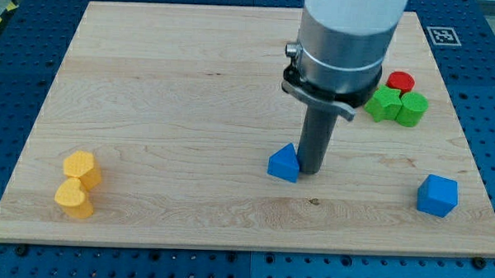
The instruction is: Slide blue triangle towards yellow hexagon
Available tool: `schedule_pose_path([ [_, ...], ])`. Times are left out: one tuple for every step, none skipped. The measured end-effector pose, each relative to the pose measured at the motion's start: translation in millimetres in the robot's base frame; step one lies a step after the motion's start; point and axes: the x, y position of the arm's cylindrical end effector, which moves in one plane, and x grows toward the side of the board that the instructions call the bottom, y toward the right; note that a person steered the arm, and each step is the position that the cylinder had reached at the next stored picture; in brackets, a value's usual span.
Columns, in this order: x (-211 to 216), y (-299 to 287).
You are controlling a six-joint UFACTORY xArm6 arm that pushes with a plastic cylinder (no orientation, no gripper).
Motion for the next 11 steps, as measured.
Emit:
schedule_pose_path([
  [-0.2, -11.4],
  [-23.9, -20.4],
  [-24.8, -22.7],
  [-24.8, -28.5],
  [-21.7, -38.0],
  [-2.2, -39.9],
  [8.9, -50.9],
  [8.9, -73.8],
  [8.9, -98.3],
  [8.9, -119.3],
  [8.9, -144.3],
])
